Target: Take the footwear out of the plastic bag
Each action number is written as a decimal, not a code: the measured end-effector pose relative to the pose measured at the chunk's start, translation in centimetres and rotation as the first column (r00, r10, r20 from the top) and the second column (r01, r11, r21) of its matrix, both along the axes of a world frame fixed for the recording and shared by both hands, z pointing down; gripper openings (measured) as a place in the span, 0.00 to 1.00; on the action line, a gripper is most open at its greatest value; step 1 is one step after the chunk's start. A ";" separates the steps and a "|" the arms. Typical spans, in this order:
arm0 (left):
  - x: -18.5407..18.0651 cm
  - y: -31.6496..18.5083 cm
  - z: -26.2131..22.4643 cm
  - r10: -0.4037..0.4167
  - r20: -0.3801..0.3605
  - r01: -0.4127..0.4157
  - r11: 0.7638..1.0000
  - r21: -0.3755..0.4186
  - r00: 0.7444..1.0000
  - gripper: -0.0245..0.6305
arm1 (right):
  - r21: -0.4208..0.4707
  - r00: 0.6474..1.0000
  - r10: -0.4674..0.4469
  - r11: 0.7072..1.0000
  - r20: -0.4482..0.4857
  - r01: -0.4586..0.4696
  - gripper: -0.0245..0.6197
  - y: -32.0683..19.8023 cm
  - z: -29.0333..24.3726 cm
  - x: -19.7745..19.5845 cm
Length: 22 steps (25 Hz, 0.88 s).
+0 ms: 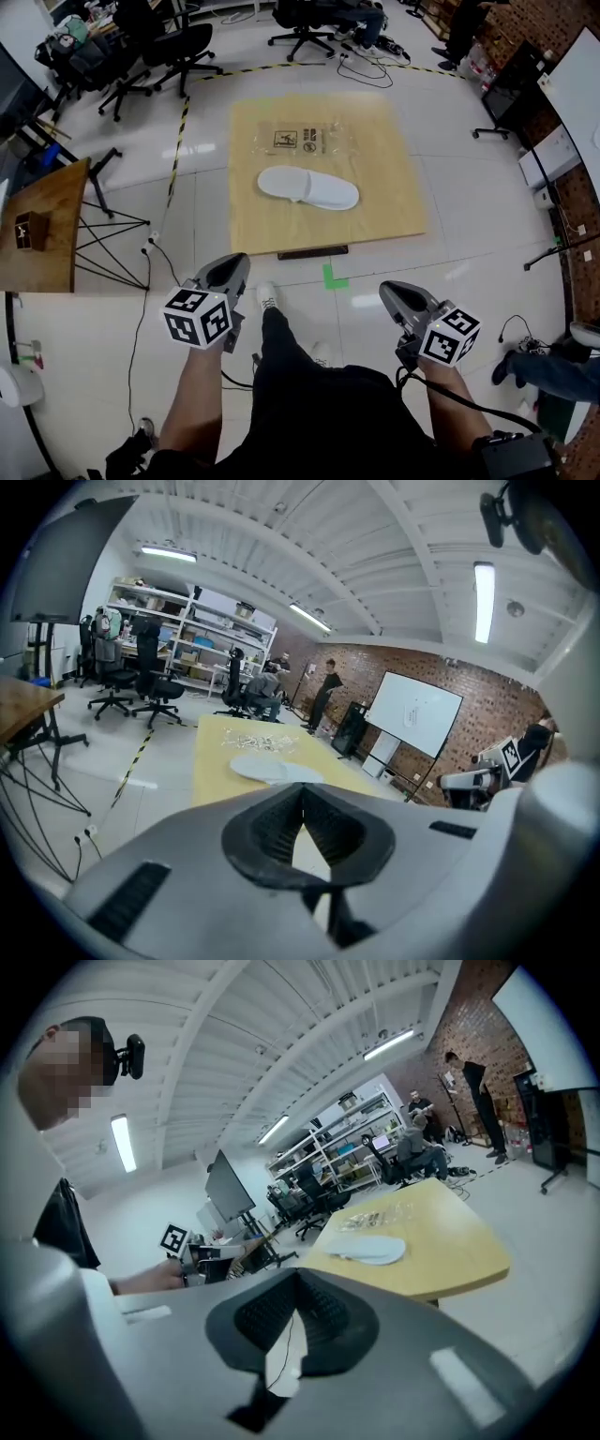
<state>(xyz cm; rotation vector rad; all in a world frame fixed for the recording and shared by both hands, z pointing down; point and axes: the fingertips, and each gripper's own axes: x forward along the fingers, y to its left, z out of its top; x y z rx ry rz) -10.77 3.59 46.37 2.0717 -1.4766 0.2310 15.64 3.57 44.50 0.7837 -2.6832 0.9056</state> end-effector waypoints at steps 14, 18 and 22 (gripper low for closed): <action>3.0 11.3 -3.2 0.076 0.107 -0.075 0.997 -0.015 0.991 0.05 | 0.022 0.999 -0.001 1.000 0.037 0.000 0.04 6.7 -1.8 -0.4; 1.0 11.4 -3.9 0.104 0.116 -0.105 0.994 -0.001 0.988 0.05 | 0.023 0.998 0.069 0.997 -0.003 -0.069 0.04 7.7 -1.7 -1.9; -1.6 11.9 -3.1 0.133 0.102 -0.131 0.991 -0.023 0.986 0.05 | 0.048 0.991 0.130 0.991 -0.035 -0.128 0.04 9.2 -1.9 -3.9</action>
